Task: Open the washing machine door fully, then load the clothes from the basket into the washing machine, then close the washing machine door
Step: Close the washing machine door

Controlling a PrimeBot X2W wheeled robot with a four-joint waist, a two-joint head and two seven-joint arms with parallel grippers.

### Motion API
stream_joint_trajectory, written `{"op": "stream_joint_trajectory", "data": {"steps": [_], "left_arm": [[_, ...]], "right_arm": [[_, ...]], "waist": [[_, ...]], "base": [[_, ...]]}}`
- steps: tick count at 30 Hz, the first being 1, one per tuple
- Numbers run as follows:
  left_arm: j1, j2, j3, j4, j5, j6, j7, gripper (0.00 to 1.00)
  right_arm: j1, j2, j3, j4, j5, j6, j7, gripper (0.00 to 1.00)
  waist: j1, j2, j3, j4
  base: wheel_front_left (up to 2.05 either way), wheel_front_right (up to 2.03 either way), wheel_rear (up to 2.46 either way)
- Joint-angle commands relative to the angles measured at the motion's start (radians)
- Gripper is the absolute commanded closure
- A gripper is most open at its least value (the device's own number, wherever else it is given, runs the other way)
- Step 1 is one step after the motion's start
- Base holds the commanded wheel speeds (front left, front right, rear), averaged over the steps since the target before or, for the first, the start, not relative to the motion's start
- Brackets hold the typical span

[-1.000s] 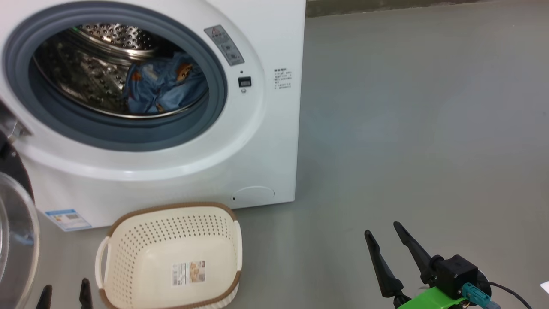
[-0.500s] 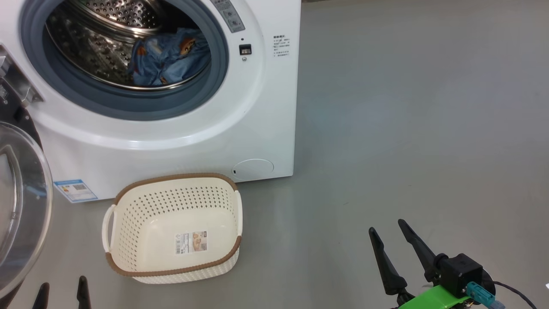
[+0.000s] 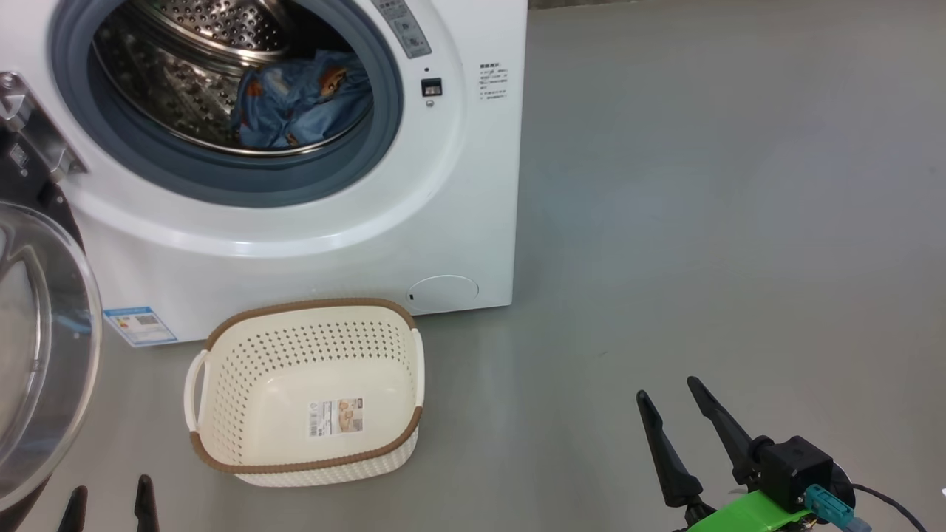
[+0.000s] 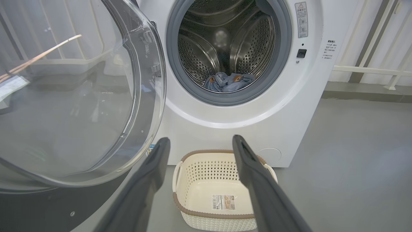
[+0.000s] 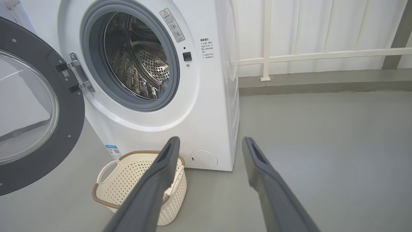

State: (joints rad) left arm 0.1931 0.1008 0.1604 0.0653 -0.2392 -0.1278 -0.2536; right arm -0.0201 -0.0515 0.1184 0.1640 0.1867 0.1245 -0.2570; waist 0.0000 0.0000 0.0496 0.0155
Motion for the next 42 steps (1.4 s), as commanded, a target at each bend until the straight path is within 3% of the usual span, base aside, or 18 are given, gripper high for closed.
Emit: {"op": "stream_joint_trajectory", "data": {"steps": [1, 12, 31, 42], "left_arm": [[-0.043, 0.016, 0.032, -0.021, -0.002, -0.003, -0.008, 0.0], [-0.055, 0.018, 0.031, -0.017, -0.022, -0.003, -0.008, 0.0], [-0.039, -0.002, 0.038, 0.0, -0.017, -0.003, -0.008, 0.0], [-0.042, -0.017, 0.049, 0.015, -0.017, -0.003, -0.008, 0.0]], "right_arm": [[-0.009, 0.001, 0.024, -0.027, 0.0, 0.006, -0.005, 0.0], [-0.016, 0.001, 0.025, -0.025, -0.005, 0.006, -0.005, 0.0], [-0.03, 0.001, 0.032, 0.017, -0.015, 0.006, -0.005, 0.0], [-0.052, 0.001, 0.041, 0.033, -0.033, 0.006, -0.005, 0.0]], "waist": [[0.0, 0.0, 0.004, 0.009], [0.0, 0.0, 0.023, 0.097], [0.0, 0.0, 0.001, 0.379], [0.0, 0.0, 0.001, 0.479]], "base": [[0.0, 0.0, 0.0], [0.0, 0.0, 0.0], [0.0, 0.0, 0.0], [0.0, 0.0, 0.0]]}}
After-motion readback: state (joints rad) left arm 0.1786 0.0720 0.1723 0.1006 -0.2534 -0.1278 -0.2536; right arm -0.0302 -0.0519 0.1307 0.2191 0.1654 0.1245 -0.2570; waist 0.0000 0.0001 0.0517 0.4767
